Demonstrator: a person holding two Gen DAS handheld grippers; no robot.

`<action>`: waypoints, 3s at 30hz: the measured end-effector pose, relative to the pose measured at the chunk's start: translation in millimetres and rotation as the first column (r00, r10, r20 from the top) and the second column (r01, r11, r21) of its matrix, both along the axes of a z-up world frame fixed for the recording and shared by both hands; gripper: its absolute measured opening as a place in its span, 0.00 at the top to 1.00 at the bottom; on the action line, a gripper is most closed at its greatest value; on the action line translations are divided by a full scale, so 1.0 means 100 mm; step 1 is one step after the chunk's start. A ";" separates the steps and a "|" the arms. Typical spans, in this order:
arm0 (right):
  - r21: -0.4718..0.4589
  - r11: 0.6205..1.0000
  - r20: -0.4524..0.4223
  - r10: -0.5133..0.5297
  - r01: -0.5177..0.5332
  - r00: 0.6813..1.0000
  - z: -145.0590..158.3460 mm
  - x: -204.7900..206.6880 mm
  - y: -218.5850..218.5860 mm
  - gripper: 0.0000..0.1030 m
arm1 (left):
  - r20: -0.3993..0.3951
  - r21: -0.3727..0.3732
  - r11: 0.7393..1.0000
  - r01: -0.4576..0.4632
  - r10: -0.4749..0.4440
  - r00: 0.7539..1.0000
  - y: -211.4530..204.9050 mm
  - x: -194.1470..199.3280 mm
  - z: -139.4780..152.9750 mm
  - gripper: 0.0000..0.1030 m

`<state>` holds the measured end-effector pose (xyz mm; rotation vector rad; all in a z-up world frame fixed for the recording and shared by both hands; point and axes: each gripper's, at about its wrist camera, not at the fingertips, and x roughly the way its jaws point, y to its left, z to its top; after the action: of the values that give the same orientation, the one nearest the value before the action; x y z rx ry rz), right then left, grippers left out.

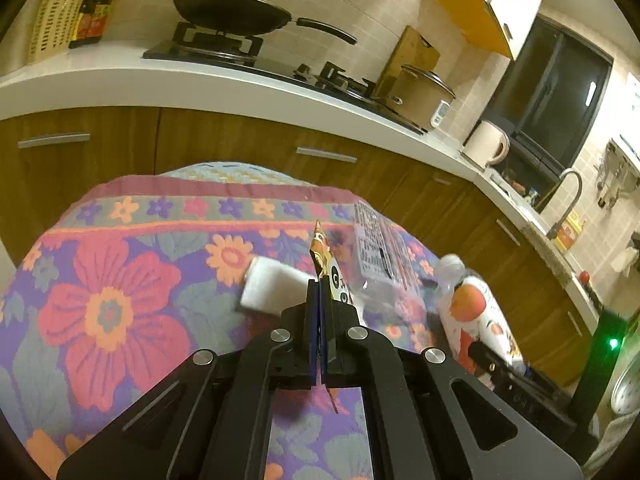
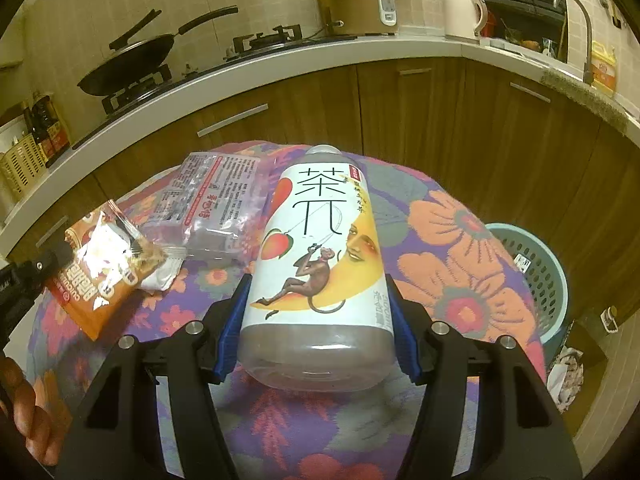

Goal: Collect trash

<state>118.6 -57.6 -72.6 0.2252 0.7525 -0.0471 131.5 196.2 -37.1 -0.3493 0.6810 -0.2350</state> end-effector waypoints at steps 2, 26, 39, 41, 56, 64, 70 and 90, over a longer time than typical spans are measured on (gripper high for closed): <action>-0.011 1.000 0.002 0.015 -0.015 1.000 -0.01 -0.01 -0.01 0.43 | 0.000 0.052 0.999 -0.004 0.003 1.000 -0.06 -0.04 -0.03 1.00; -0.076 0.987 0.007 0.143 -0.142 0.990 -0.06 -0.03 -0.03 0.43 | -0.188 0.362 0.928 0.083 -0.014 0.982 -0.51 0.04 -0.47 0.88; -0.078 0.990 0.043 0.121 -0.117 0.992 -0.02 -0.16 -0.31 0.44 | -0.032 0.252 0.966 0.050 -0.043 0.999 -0.49 -0.32 -0.26 1.00; -0.081 0.990 0.054 0.119 -0.115 0.991 0.00 -0.19 -0.33 0.44 | 0.002 0.242 0.970 0.037 -0.038 0.999 -0.49 -0.39 -0.20 1.00; -0.066 0.992 0.113 0.115 -0.108 0.987 0.10 -0.36 -0.53 0.44 | 0.177 0.214 0.977 -0.004 -0.034 0.984 -0.69 -0.66 0.23 1.00; -0.059 0.994 0.141 0.096 -0.088 0.985 0.16 -0.46 -0.71 0.44 | 0.239 0.213 0.977 0.029 -0.080 0.968 -0.94 -0.77 0.40 1.00; -0.060 0.997 0.164 0.048 -0.038 0.985 0.19 -0.55 -1.01 0.44 | 0.257 0.200 0.976 0.082 -0.133 0.957 -1.26 -0.71 0.45 1.00; -0.118 0.989 0.108 -0.079 0.092 0.991 -0.56 -0.46 -3.00 0.44 | 0.215 0.109 0.956 0.274 -0.292 0.932 -3.74 -0.30 0.10 1.00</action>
<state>72.8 -357.9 -128.7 0.1410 0.6341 -0.1618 101.4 -177.9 -26.6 -0.1441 0.5083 -0.5148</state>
